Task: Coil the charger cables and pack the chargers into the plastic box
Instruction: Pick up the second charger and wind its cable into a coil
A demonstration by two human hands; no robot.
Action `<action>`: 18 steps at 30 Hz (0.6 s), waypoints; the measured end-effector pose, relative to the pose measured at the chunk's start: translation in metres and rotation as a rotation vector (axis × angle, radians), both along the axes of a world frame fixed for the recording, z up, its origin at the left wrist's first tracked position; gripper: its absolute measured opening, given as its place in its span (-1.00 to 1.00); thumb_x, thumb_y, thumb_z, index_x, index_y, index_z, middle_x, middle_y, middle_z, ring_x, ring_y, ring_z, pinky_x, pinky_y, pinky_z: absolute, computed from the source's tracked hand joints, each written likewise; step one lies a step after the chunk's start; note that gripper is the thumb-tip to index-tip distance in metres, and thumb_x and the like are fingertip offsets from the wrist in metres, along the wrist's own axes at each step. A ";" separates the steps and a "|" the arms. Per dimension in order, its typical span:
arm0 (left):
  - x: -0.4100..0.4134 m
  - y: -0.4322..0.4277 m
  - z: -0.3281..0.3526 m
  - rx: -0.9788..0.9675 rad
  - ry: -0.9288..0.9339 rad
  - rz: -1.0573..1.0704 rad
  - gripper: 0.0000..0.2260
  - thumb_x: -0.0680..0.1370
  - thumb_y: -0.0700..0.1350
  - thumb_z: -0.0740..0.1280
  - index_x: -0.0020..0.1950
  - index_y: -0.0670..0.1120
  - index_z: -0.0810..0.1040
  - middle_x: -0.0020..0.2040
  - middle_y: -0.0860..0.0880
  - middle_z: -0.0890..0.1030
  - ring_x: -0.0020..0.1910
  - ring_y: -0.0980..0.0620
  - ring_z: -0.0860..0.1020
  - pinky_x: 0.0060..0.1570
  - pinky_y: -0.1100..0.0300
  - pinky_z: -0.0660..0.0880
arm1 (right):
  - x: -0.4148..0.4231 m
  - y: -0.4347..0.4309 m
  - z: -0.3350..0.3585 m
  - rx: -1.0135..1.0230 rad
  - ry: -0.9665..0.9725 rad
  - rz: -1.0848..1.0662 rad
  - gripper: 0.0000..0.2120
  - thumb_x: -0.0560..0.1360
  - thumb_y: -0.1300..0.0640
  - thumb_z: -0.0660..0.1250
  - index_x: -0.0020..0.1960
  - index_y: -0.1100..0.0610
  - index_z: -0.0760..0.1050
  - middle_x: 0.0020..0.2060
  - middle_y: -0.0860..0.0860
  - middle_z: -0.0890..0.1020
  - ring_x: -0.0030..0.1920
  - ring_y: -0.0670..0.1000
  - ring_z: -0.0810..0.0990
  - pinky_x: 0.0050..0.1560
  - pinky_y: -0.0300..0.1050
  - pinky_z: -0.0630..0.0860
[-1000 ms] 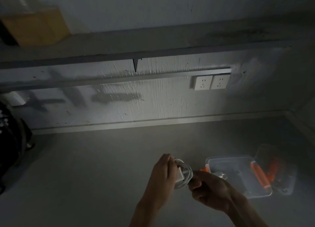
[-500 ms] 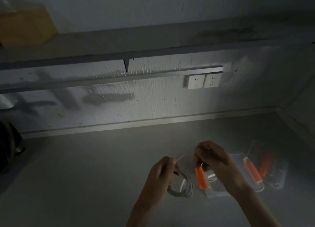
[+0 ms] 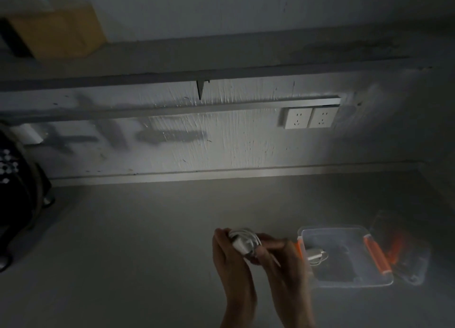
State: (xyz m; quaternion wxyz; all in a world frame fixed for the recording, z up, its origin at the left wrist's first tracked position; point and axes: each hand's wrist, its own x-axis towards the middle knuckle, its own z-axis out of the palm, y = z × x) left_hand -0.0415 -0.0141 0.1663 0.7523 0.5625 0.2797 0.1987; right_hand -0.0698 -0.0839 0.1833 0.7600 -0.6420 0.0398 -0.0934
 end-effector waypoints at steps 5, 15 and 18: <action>-0.015 0.009 0.021 0.149 -0.109 -0.154 -0.79 0.66 -0.11 0.13 -0.06 -0.14 0.51 -0.21 -0.03 0.61 -0.25 0.05 0.58 -0.28 0.21 0.52 | 0.018 0.007 0.030 -0.402 -0.038 -0.035 -0.89 0.48 0.21 0.39 -0.18 0.03 0.58 -0.25 -0.20 0.68 -0.33 -0.20 0.65 -0.35 -0.46 0.46; -0.009 0.061 0.035 0.228 -0.086 -0.411 -0.84 0.58 -0.07 0.29 0.01 -0.17 0.47 -0.11 -0.09 0.64 -0.22 -0.05 0.70 -0.24 0.00 0.65 | 0.053 0.004 0.037 -0.426 -0.013 0.321 -0.90 0.43 0.18 0.46 -0.07 0.05 0.69 -0.22 -0.06 0.73 -0.21 -0.10 0.71 -0.13 -0.02 0.65; -0.004 0.071 0.034 0.182 -0.046 -0.523 -0.81 0.56 -0.04 0.31 0.03 -0.15 0.45 -0.07 -0.07 0.64 -0.12 -0.04 0.69 -0.12 -0.09 0.65 | 0.062 0.000 0.039 -0.479 -0.037 0.329 -0.87 0.44 0.19 0.45 -0.05 0.02 0.70 -0.22 -0.09 0.73 -0.22 -0.11 0.71 -0.11 0.01 0.65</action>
